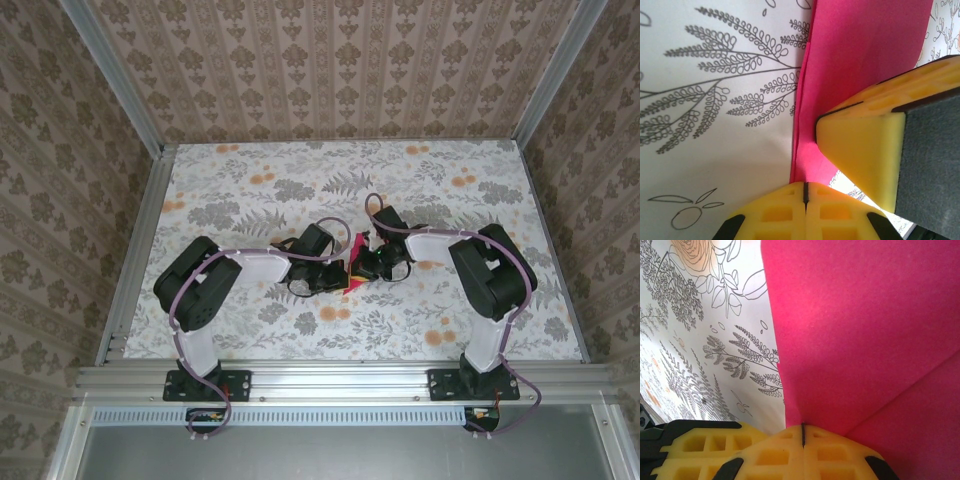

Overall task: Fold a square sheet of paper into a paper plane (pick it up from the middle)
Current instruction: Fourth fold the wing at the center of the table.

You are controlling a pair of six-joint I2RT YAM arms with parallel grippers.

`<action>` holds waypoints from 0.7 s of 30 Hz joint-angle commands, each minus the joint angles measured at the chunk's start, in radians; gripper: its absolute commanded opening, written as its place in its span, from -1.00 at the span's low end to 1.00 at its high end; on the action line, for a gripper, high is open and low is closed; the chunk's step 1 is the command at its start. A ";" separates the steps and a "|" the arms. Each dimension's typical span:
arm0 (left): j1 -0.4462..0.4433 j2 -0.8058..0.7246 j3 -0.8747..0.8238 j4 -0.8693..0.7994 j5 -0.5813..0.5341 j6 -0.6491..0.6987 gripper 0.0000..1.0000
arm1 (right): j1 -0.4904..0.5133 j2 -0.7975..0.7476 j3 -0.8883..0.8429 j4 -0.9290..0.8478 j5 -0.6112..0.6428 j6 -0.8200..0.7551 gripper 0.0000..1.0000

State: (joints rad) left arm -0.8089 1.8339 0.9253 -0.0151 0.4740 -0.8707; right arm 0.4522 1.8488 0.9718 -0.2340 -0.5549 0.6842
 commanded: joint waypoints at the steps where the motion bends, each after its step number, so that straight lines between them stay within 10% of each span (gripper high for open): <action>1: 0.000 0.031 -0.019 -0.091 -0.023 0.008 -1.00 | 0.003 0.066 0.013 -0.061 0.066 -0.009 -0.90; 21: -0.007 0.047 -0.066 -0.187 0.020 0.020 -1.00 | -0.152 0.159 0.166 -0.042 0.051 -0.120 -0.88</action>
State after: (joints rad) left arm -0.8089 1.8339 0.9165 -0.0078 0.4812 -0.8703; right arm 0.3725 1.9575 1.0988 -0.3397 -0.6777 0.6102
